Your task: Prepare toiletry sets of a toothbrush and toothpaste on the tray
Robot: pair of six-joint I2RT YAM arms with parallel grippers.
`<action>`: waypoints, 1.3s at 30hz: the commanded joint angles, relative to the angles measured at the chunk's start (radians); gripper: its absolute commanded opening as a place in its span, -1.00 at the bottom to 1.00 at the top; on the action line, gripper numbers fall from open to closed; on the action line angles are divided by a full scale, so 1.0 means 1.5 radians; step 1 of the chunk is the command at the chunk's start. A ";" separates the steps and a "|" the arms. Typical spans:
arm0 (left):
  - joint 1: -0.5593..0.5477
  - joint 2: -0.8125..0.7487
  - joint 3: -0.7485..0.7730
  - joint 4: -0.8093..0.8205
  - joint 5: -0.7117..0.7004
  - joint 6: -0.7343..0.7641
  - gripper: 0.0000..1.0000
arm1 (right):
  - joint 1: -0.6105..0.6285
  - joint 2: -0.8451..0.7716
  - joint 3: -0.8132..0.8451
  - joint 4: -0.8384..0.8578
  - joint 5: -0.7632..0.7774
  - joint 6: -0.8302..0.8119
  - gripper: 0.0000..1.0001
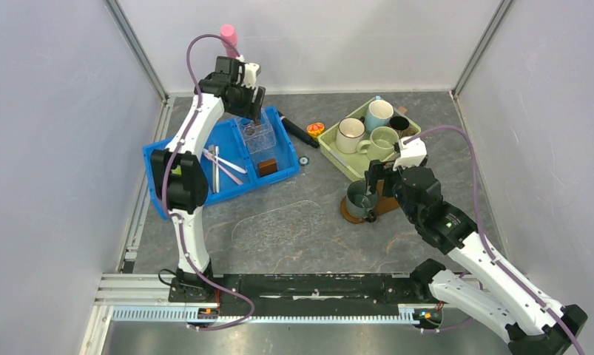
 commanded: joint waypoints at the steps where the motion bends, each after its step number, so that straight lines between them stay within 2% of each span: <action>1: 0.000 0.021 0.031 0.026 0.008 0.049 0.59 | 0.002 0.010 0.003 0.007 0.009 -0.006 0.96; 8: 0.000 0.042 0.031 0.026 0.018 0.062 0.52 | 0.002 0.035 0.011 0.007 0.010 -0.013 0.96; 10: 0.000 0.043 0.030 0.026 0.025 0.063 0.40 | 0.002 0.040 0.013 0.007 0.010 -0.013 0.96; 12: 0.000 0.039 0.030 0.022 0.035 0.065 0.21 | 0.002 0.045 0.014 0.007 0.008 -0.014 0.96; 14: 0.000 0.030 0.027 0.015 0.040 0.067 -0.06 | 0.002 0.050 0.014 0.008 0.006 -0.013 0.96; 15: 0.000 0.023 0.023 0.014 0.041 0.068 -0.11 | 0.002 0.052 0.015 0.007 0.004 -0.013 0.96; 24: -0.001 -0.074 -0.041 0.041 0.039 0.040 -0.39 | 0.002 0.053 0.014 0.010 -0.009 -0.018 0.96; 30: -0.001 -0.143 -0.076 0.055 0.047 -0.033 -0.74 | 0.001 0.056 0.026 0.011 -0.031 -0.021 0.96; 34: -0.001 -0.187 -0.135 0.097 0.050 -0.069 -0.96 | 0.002 0.064 0.036 0.011 -0.041 -0.021 0.96; 39: -0.001 -0.218 -0.166 0.108 0.035 -0.118 -0.96 | 0.002 0.082 0.055 0.019 -0.066 -0.019 0.96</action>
